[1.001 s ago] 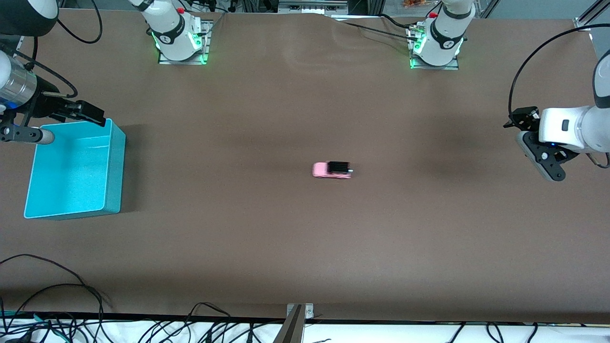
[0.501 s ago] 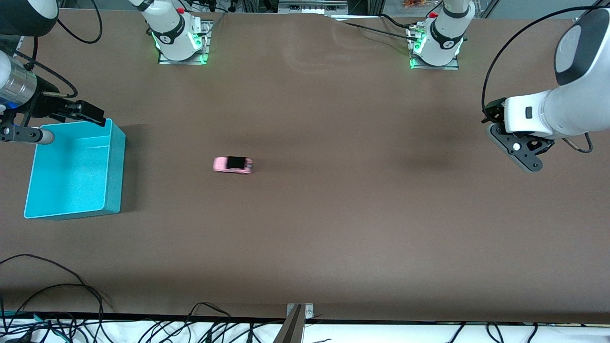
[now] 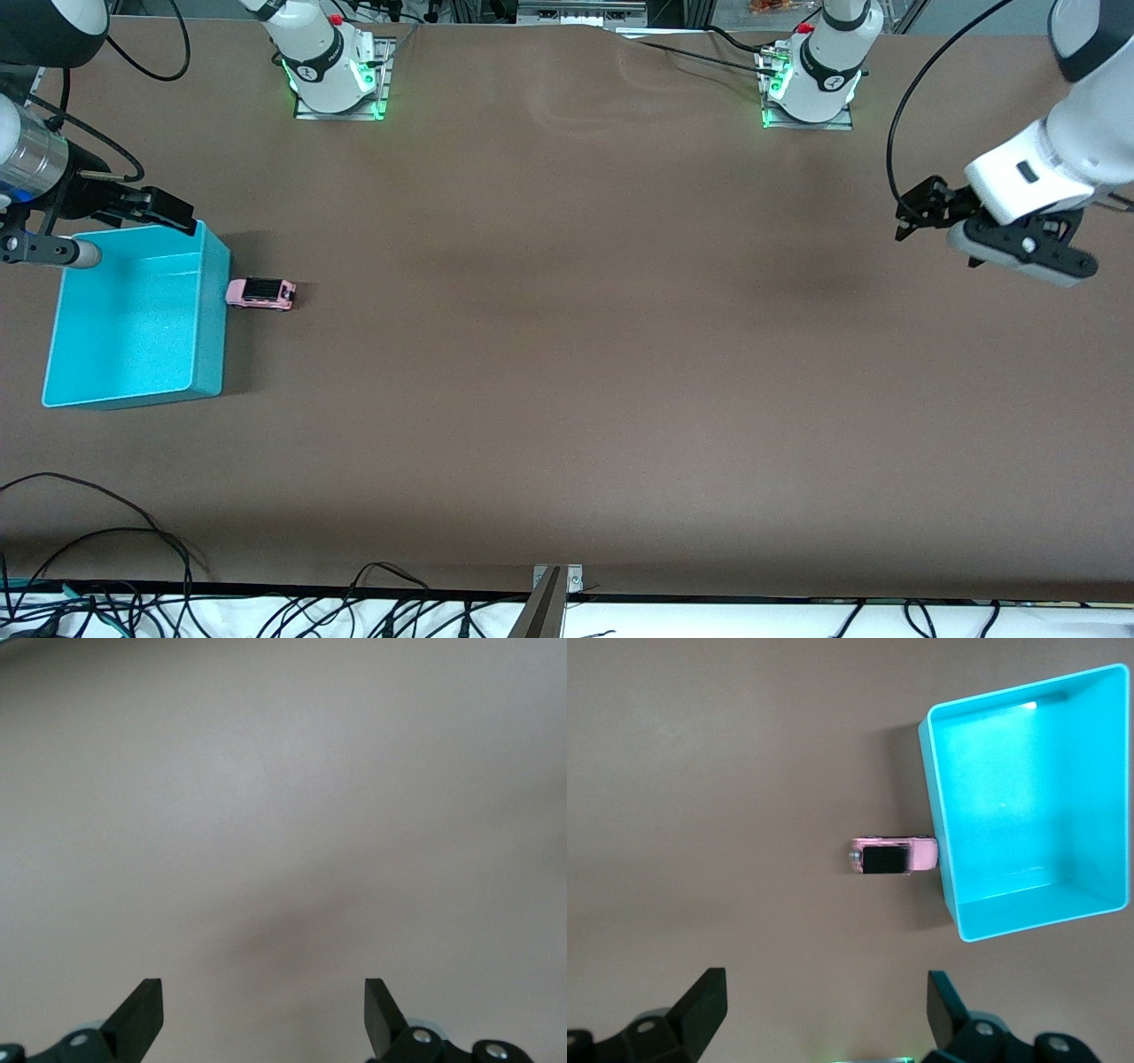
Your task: Wind and store pink jeep toy
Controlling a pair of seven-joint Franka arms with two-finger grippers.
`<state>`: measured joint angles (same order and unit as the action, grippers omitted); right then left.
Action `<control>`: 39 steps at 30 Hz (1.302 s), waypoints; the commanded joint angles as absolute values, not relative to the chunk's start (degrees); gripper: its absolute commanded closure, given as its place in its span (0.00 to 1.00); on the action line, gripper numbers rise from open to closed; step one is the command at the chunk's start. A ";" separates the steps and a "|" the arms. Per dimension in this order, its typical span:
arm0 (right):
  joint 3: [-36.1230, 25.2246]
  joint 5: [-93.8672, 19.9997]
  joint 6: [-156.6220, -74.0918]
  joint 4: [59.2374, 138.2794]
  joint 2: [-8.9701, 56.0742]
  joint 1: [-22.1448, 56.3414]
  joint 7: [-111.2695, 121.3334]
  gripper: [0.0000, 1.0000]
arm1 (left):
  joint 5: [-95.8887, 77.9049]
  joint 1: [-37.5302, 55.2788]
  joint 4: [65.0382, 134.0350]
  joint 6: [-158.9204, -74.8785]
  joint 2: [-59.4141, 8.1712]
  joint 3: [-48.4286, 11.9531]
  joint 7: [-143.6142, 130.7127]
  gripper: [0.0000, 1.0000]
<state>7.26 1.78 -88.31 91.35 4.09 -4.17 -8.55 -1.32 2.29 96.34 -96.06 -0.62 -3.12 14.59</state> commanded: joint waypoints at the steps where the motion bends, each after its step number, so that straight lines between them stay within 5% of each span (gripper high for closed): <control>1: 7.29 2.37 -87.54 90.35 4.13 -4.13 -7.82 0.00 | -2.90 3.25 98.35 -93.96 4.04 -1.93 12.57 0.00; 10: 7.29 2.37 -87.54 90.35 4.13 -4.13 -7.82 0.00 | -2.72 2.99 90.71 -84.12 1.23 -2.20 5.10 0.00; 39: 7.38 2.72 -88.15 90.35 4.22 -3.52 -9.23 0.00 | -2.90 -0.97 86.48 -83.67 -2.55 -1.85 4.83 0.00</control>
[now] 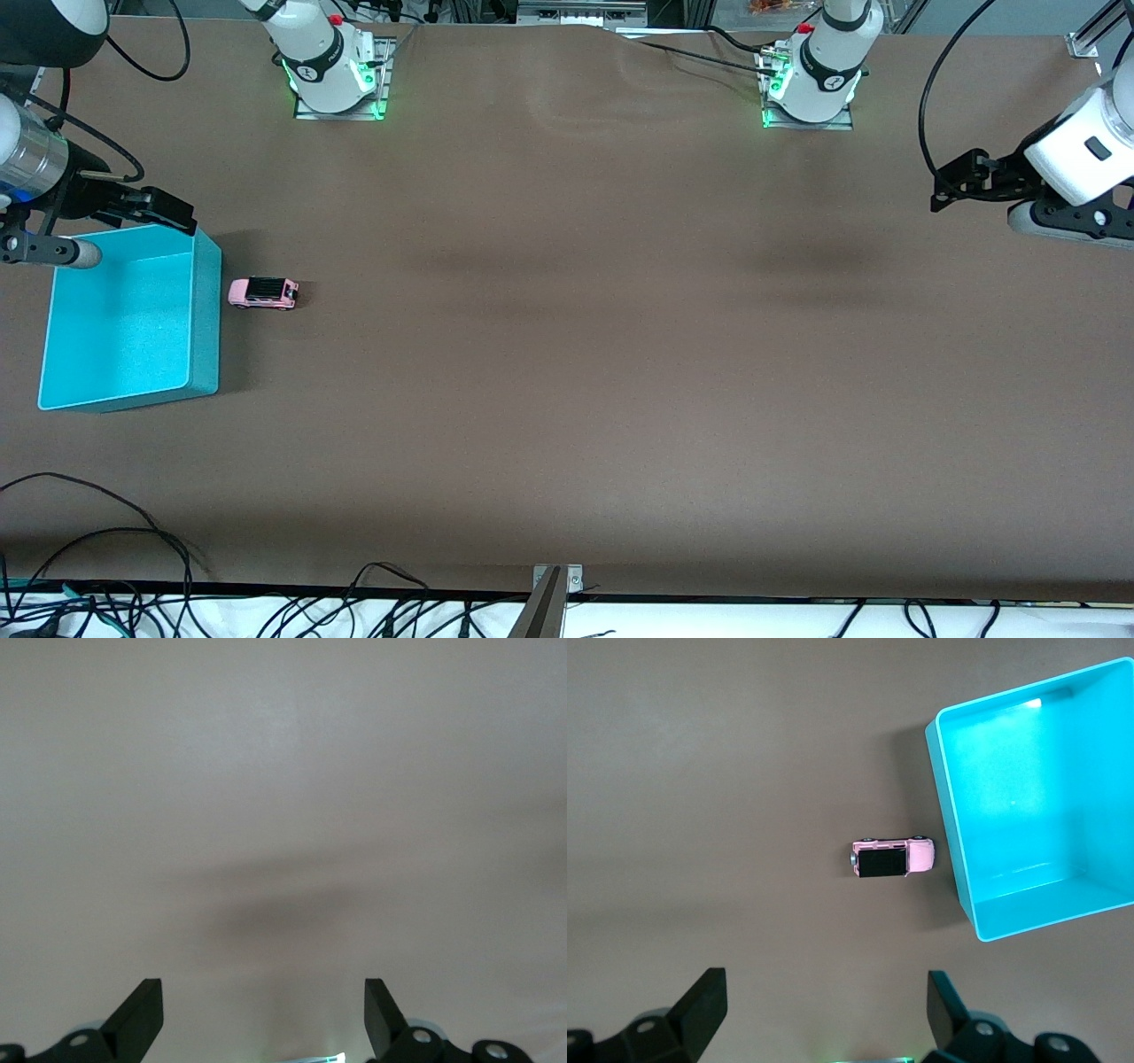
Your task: Wind and store pink jeep toy
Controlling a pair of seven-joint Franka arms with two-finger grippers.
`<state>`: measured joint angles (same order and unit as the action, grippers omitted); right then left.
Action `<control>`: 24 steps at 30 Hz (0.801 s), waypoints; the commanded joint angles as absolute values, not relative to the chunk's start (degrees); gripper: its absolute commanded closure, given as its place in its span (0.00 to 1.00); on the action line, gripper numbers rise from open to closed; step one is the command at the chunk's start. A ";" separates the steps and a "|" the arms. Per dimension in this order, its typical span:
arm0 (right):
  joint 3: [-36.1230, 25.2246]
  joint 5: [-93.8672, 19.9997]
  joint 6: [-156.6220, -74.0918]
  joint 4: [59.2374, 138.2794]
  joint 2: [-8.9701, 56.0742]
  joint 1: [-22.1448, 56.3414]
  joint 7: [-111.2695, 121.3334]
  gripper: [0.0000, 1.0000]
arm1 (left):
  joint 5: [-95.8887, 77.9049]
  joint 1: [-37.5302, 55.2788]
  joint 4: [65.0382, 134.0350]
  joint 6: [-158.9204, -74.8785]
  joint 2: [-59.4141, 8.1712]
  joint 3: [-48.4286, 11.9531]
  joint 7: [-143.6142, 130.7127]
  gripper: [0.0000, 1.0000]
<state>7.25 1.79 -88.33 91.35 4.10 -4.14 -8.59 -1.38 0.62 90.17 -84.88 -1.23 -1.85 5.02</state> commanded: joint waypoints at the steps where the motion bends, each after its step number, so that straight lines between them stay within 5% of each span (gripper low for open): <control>1: 7.38 2.72 -88.15 90.35 4.22 -3.52 -9.23 0.00 | -2.90 -0.97 86.48 -83.67 -2.64 -1.85 4.83 0.00; 24: 6.94 2.20 -88.50 90.35 4.92 -3.87 -9.32 0.00 | -1.14 -0.53 84.90 -83.67 -2.55 -2.99 4.75 0.00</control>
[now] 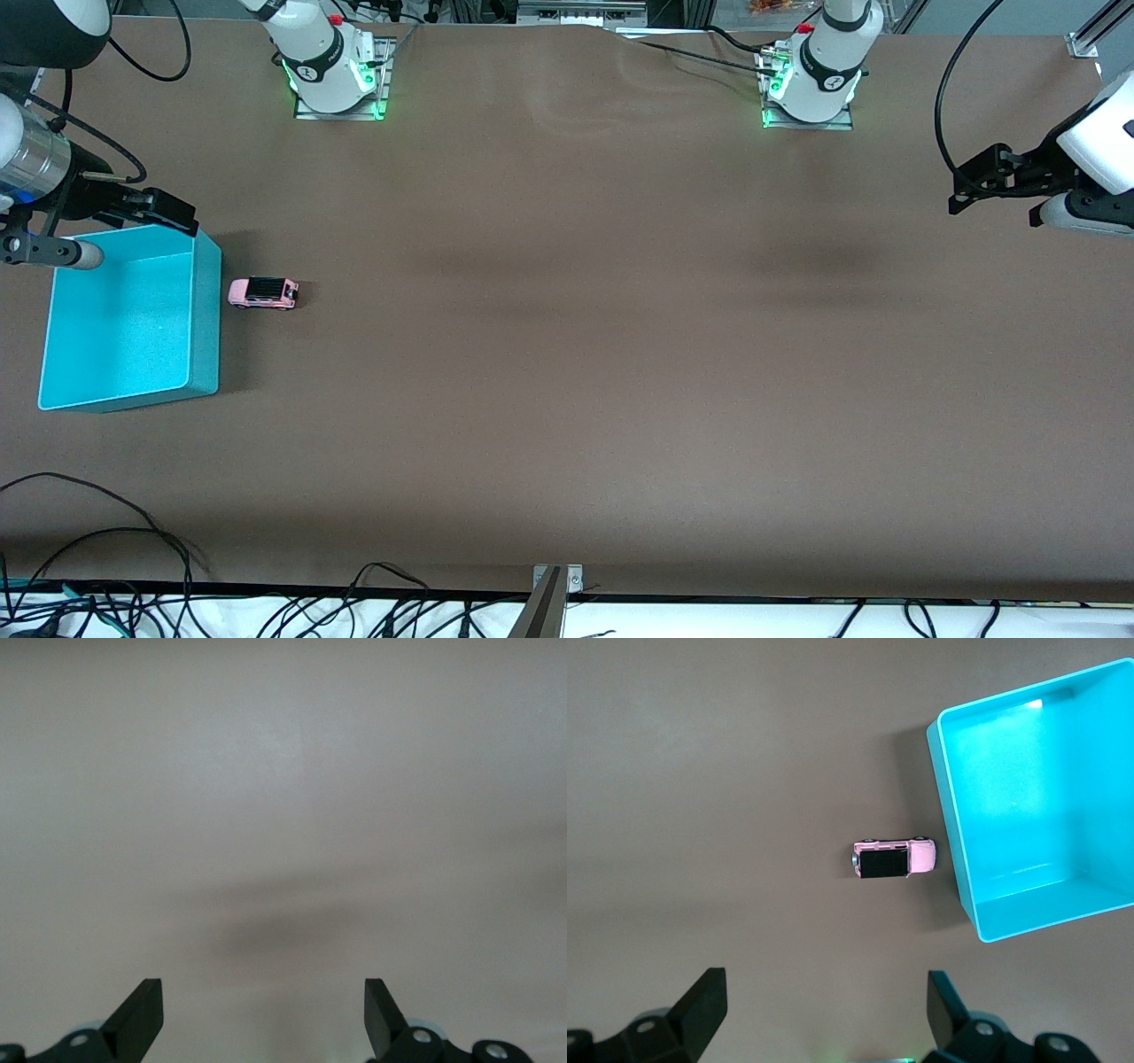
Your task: Wind and store pink jeep toy
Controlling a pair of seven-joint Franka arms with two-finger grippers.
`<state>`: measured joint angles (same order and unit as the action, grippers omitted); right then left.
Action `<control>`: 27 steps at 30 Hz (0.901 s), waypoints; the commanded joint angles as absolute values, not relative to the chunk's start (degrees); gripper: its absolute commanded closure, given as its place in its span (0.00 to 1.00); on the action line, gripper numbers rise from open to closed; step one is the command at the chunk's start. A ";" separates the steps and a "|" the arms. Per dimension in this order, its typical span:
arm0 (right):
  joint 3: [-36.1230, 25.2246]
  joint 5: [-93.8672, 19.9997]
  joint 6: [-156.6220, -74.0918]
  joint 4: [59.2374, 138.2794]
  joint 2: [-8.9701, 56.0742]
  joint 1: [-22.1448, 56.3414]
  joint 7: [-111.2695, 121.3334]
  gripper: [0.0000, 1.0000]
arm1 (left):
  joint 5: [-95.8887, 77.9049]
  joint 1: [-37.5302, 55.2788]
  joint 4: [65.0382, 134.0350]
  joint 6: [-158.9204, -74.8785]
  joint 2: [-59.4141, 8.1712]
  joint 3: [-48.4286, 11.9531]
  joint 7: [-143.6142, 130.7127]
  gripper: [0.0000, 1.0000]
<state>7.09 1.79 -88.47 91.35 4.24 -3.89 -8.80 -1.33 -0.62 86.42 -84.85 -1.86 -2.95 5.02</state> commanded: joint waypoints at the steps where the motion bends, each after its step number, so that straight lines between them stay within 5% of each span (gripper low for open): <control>1: 6.94 2.02 -89.11 90.35 5.01 -3.78 -9.40 0.00 | -1.14 -0.53 84.82 -83.58 -2.55 -2.99 4.75 0.00; 27: 6.94 1.14 -116.53 112.05 5.54 -3.69 -9.23 0.00 | -1.14 -0.97 84.90 -83.58 -2.64 -2.99 4.75 0.00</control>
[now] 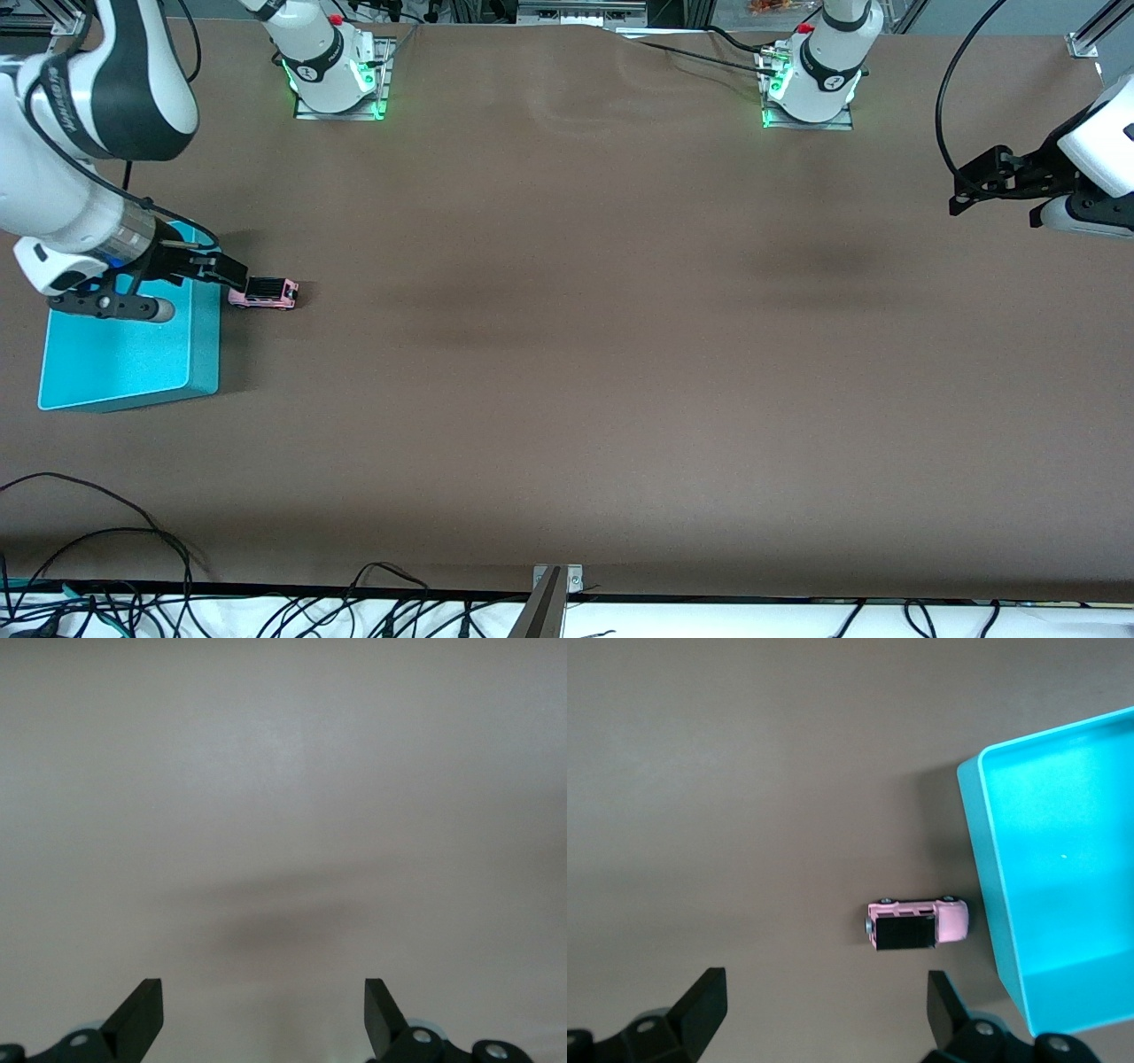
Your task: Wind and store pink jeep toy
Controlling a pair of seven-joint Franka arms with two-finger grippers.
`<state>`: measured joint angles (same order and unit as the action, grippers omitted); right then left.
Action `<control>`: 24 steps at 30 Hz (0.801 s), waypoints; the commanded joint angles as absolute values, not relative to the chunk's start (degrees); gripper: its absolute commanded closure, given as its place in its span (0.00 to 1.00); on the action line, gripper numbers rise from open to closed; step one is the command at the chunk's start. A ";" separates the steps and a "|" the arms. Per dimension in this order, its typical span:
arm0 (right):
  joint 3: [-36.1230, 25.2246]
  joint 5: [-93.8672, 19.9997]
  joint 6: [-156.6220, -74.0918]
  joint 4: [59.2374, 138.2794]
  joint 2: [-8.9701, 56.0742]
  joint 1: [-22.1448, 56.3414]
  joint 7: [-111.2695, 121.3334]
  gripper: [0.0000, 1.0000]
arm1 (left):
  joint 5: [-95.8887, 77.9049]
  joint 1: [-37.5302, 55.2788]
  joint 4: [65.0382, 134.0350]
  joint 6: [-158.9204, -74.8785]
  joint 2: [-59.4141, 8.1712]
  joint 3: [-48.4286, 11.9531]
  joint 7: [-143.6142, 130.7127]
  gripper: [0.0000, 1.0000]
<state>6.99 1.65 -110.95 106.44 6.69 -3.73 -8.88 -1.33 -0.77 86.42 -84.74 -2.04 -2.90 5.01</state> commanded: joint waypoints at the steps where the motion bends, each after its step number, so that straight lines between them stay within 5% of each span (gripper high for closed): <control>1: 6.94 1.14 -117.76 113.02 5.62 -3.69 -9.23 0.00 | -1.14 -0.97 84.99 -83.58 -2.64 -2.99 4.75 0.00; 12: 6.59 1.23 -132.71 124.36 8.26 -4.30 -9.23 0.00 | -1.14 -0.97 84.99 -83.58 -2.64 -2.99 4.83 0.00; 24: 4.84 1.14 -136.41 127.88 10.99 -4.83 -9.93 0.00 | -1.14 -0.97 84.99 -83.58 -2.64 -2.99 4.83 0.00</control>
<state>5.63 1.65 -134.99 126.51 11.59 -4.48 -9.08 -1.33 -0.81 86.42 -84.73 -2.08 -2.90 5.01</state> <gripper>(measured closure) 0.000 0.000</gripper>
